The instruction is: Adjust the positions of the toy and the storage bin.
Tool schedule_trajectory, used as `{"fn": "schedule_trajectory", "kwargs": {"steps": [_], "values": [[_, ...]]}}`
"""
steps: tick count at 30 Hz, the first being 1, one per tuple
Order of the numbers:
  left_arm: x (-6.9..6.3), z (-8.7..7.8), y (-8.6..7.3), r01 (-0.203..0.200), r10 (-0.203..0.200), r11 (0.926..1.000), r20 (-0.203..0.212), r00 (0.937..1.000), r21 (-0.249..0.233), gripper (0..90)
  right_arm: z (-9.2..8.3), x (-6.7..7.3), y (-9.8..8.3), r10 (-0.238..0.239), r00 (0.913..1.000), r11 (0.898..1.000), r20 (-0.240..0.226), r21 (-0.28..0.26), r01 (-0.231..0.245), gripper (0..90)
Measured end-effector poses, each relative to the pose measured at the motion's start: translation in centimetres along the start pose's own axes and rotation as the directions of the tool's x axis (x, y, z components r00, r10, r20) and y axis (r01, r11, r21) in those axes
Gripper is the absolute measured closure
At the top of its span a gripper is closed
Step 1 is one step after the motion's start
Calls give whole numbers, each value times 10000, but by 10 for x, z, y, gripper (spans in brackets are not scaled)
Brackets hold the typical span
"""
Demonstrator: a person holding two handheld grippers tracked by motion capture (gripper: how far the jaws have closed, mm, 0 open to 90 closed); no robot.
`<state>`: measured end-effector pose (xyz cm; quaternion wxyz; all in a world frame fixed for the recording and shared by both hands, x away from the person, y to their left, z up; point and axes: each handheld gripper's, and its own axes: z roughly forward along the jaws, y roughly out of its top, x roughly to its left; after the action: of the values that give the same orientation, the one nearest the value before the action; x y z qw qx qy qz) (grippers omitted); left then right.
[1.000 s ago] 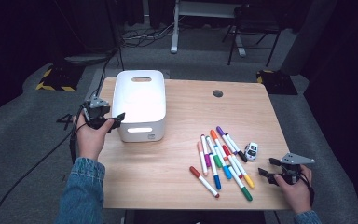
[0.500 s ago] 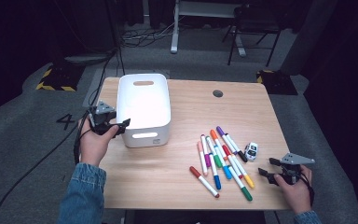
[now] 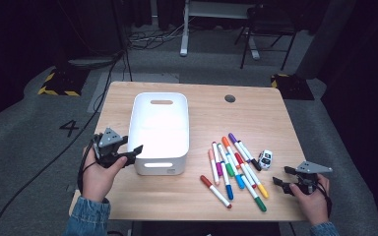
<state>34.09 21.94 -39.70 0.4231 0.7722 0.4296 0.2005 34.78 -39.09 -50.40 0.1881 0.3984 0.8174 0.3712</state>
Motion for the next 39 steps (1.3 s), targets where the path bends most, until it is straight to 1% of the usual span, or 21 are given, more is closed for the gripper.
{"fn": "schedule_trajectory", "kwargs": {"steps": [8, 11, 14, 15, 16, 18, 21, 23, 24, 25, 28, 29, 31, 33, 34, 38, 39], "values": [[-29, -13, -7, -330, 329, 9990, 48, 9994, 299, 369, 0, 0, 0, 11, 10000, 10000, 24, -39, -11, 275], [-41, -16, -10, -437, 431, 9986, 177, 9989, 297, 366, 0, 0, 0, 13, 10000, 10000, 20, -41, -12, 275], [-49, -16, -10, -532, 523, 9981, 277, 9982, 321, 365, 0, 0, 0, 10, 10000, 10000, 21, -41, -10, 275], [-51, -16, -10, -566, 553, 9978, 372, 9978, 336, 365, 0, 0, 0, 12, 10000, 10000, 21, -40, -12, 275], [-53, -15, -11, -542, 530, 9981, 417, 9977, 281, 364, 0, 0, 0, 9, 10000, 10000, 24, -42, -8, 275], [-55, -14, -10, -631, 618, 9976, 471, 9970, 275, 363, 0, 0, 0, 5, 10000, 10000, 23, -43, -5, 275], [-61, -12, -10, -605, 590, 9979, 627, 9963, 238, 351, 0, 0, 0, 7, 10000, 10000, 25, -43, -7, 275], [-67, -10, -9, -685, 667, 9973, 674, 9955, 254, 333, 0, 0, 0, 4, 10000, 10000, 24, -41, -4, 275], [-67, -10, -9, -685, 667, 9973, 674, 9955, 254, 328, 0, 0, 0, 4, 10000, 10000, 24, -41, -4, 275], [-71, -9, -8, -708, 686, 9971, 720, 9950, 281, 325, 0, 0, 0, 5, 10000, 10000, 22, -41, -5, 275], [-75, -6, -7, -770, 746, 9967, 796, 9940, 275, 322, 0, 0, 0, 5, 10000, 10000, 23, -42, -5, 275], [-76, -6, -7, -810, 789, 9964, 798, 9937, 242, 320, 0, 0, 0, 4, 10000, 10000, 21, -43, -4, 275], [-77, -4, -6, -769, 739, 9966, 943, 9928, 281, 311, 0, 0, 0, 3, 10000, 10000, 21, -41, -3, 275], [-78, -3, -5, -823, 794, 9963, 969, 9921, 266, 298, 0, 0, 0, 1, 10000, 10000, 23, -45, -1, 275], [-79, -2, -5, -774, 747, 9967, 994, 9922, 242, 293, 0, 0, 0, 3, 10000, 10000, 23, -42, -3, 275], [-80, -1, -4, -904, 873, 9955, 943, 9917, 297, 276, 0, 0, 0, -2, 10000, 10000, 31, -46, 2, 276], [-80, -2, -3, -919, 894, 9955, 953, 9914, 218, 273, 0, 0, 0, 2, 10000, 10000, 27, -41, -2, 276]]}}
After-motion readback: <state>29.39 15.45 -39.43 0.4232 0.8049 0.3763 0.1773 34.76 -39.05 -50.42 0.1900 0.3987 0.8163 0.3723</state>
